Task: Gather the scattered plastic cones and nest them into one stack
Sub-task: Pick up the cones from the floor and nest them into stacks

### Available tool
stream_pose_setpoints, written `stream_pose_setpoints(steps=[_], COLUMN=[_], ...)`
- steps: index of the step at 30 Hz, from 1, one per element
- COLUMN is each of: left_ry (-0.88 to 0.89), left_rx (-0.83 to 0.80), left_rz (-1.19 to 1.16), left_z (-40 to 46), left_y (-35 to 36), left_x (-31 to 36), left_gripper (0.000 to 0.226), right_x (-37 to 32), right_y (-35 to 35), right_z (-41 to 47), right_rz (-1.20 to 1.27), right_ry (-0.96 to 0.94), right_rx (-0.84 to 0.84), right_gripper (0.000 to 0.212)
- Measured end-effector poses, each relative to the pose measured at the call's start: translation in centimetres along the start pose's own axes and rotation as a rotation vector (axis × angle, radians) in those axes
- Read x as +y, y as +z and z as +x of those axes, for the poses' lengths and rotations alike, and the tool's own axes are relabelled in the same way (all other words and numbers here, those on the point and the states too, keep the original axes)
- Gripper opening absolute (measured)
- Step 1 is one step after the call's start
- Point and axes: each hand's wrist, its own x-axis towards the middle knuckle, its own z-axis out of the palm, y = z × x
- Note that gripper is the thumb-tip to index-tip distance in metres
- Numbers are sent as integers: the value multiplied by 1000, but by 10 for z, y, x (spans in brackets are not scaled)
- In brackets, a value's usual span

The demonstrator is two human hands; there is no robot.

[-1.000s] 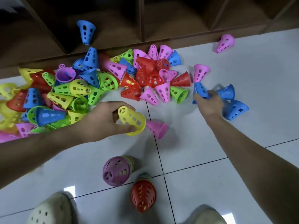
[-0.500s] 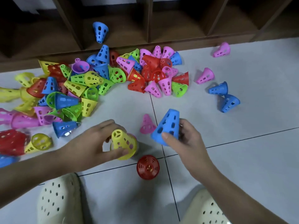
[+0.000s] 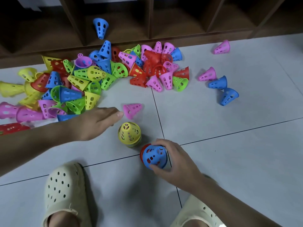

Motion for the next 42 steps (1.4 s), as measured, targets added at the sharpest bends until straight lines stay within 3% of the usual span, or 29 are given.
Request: stream_pose_setpoints(steps=[2, 6, 16, 21, 27, 29, 33, 37, 42], left_ry=[-68, -142, -72, -62, -152, -221, -280, -193, -230], left_rx=[45, 71, -25, -60, -20, -102, -313, -399, -462], left_rz=[-52, 98, 546, 417, 590, 556, 540, 698, 656], left_z=[16, 54, 140, 163, 185, 188, 169, 131, 72], left_y=[1, 7, 20, 24, 12, 8, 5, 4, 2], left_x=[-7, -18, -33, -42, -55, -62, -77, -94, -132], left_gripper=[95, 49, 73, 79, 76, 71, 59, 54, 56], right_x=[7, 13, 34, 54, 89, 99, 111, 105, 82], right_y=[4, 3, -23, -37, -40, -40, -43, -49, -63], right_z=[1, 8, 33, 54, 87, 101, 131, 162, 208], right_rz=[-42, -25, 48, 96, 82, 71, 55, -1, -40], right_ry=[-58, -57, 28, 123, 182, 206, 223, 149, 67], right_rx=[-4, -13, 76, 153, 158, 137, 93, 45, -70], right_gripper=[54, 54, 41, 20, 10, 9, 13, 14, 10])
